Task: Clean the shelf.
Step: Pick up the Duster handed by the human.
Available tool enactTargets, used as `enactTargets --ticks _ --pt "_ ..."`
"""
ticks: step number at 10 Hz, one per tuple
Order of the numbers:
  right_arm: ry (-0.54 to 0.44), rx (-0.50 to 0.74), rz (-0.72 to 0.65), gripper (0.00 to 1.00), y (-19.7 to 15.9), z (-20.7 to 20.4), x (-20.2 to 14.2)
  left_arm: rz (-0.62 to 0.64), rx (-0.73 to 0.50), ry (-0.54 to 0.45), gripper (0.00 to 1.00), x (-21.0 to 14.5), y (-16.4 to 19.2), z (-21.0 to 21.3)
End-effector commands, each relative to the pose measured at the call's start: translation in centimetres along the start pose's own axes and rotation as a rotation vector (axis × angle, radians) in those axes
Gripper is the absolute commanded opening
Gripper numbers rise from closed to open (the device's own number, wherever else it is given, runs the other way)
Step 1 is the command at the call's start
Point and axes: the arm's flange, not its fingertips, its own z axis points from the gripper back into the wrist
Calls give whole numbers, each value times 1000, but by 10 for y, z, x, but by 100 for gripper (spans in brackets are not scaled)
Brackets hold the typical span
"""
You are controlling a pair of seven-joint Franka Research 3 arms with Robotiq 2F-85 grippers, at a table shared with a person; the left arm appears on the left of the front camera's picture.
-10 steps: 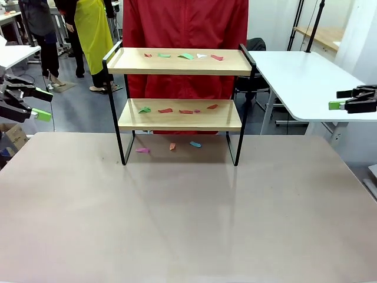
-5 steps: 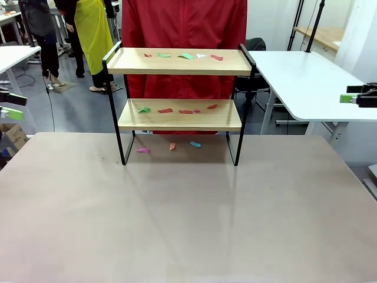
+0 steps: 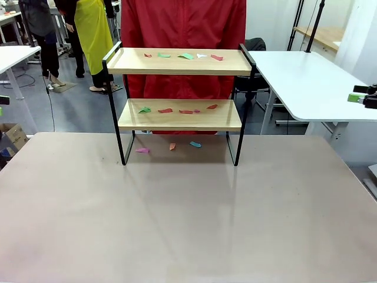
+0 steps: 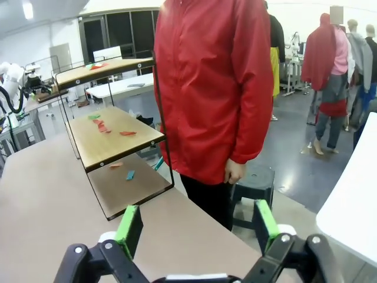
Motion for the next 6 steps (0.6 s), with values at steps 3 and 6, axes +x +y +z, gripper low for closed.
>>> enactTargets --ticks 3,6 --pt "-71 0 44 100 -27 2 -1 -71 -94 -91 100 -18 32 15" --pt "-54 26 69 100 -41 -6 -6 -101 -157 -115 100 -30 52 21"
